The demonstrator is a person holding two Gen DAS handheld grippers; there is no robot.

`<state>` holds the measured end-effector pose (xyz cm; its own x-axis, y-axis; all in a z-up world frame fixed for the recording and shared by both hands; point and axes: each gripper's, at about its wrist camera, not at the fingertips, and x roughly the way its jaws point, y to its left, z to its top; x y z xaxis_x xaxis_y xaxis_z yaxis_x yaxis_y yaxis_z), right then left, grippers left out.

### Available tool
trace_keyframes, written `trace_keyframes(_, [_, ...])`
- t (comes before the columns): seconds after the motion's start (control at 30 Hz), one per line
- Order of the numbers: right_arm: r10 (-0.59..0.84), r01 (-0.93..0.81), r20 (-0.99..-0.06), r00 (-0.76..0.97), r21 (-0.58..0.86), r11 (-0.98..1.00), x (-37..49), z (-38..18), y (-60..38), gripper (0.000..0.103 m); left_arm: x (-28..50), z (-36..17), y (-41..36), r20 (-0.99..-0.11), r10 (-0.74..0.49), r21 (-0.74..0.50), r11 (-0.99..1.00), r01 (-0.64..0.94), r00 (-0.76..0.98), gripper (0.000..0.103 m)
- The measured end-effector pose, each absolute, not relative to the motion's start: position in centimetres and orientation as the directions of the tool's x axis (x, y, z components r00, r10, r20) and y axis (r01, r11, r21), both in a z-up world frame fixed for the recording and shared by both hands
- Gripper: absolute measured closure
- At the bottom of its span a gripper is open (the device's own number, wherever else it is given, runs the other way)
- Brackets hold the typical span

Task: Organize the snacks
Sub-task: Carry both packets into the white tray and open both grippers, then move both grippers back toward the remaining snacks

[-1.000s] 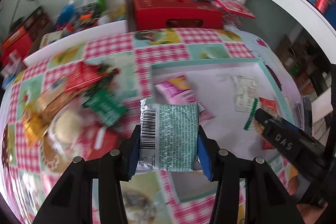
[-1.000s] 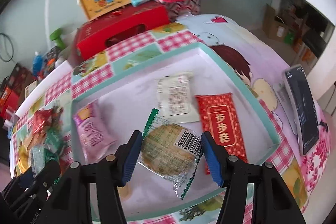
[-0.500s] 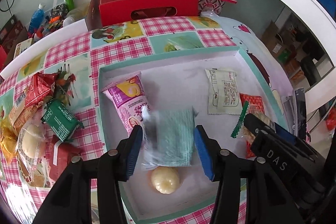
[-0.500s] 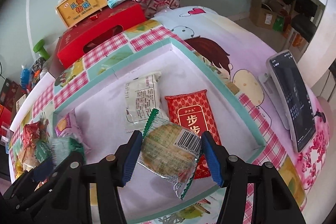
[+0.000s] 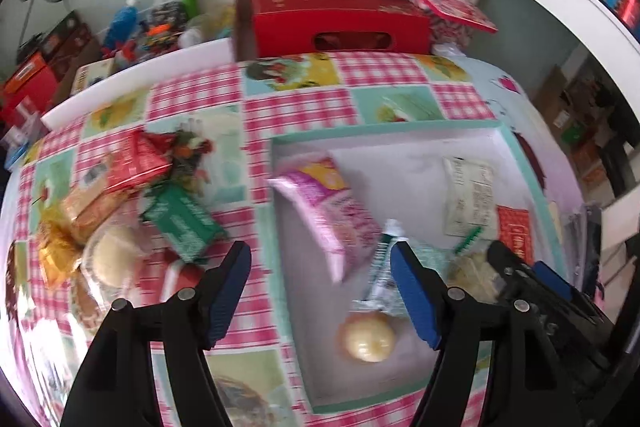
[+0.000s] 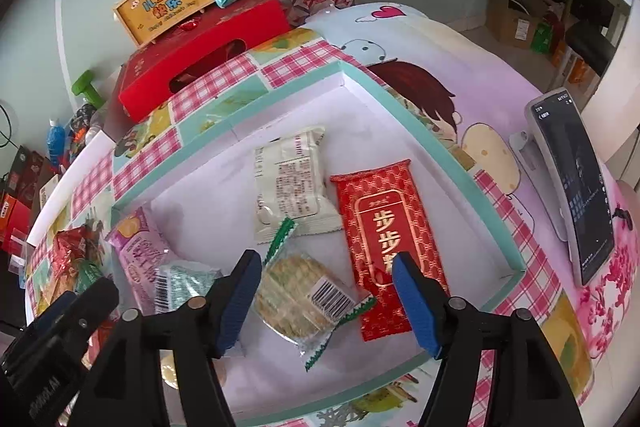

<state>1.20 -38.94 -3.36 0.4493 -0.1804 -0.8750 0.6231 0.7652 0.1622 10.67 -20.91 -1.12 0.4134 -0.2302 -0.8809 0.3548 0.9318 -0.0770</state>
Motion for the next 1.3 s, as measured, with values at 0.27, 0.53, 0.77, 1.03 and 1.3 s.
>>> trace_keyframes(0.27, [-0.155,0.546,-0.838,0.523,0.190,0.816,2.4,-1.4,-35.8,0.019,12.8,-1.7,-13.6,-0.888,-0.082,-0.018,0.989,0.145,0.453,0.030])
trace_keyframes(0.53, [-0.093,0.423,-0.798,0.596,0.213,0.881,4.7,0.1,-30.9,0.019,13.5,-2.1,-6.1,-0.887,0.005,-0.012,0.999,-0.033,0.461,0.030])
trace_keyframes(0.77, [-0.007,0.280,-0.782,0.623,0.215,0.936,6.6,0.5,-25.2,0.019,13.8,-2.8,-0.4,-0.894,0.031,-0.048,0.985,-0.164,0.446,0.030])
trace_keyframes(1.03, [0.078,0.145,-0.803,0.591,0.201,0.969,8.7,-0.8,-19.4,0.019,14.2,-3.8,4.1,-0.906,0.038,-0.083,0.961,-0.265,0.422,0.030])
trace_keyframes(1.3, [0.077,0.084,-0.847,0.526,0.142,0.986,10.4,-3.5,-15.9,0.019,15.1,-5.2,4.9,-0.917,-0.004,-0.122,0.955,-0.270,0.400,0.030])
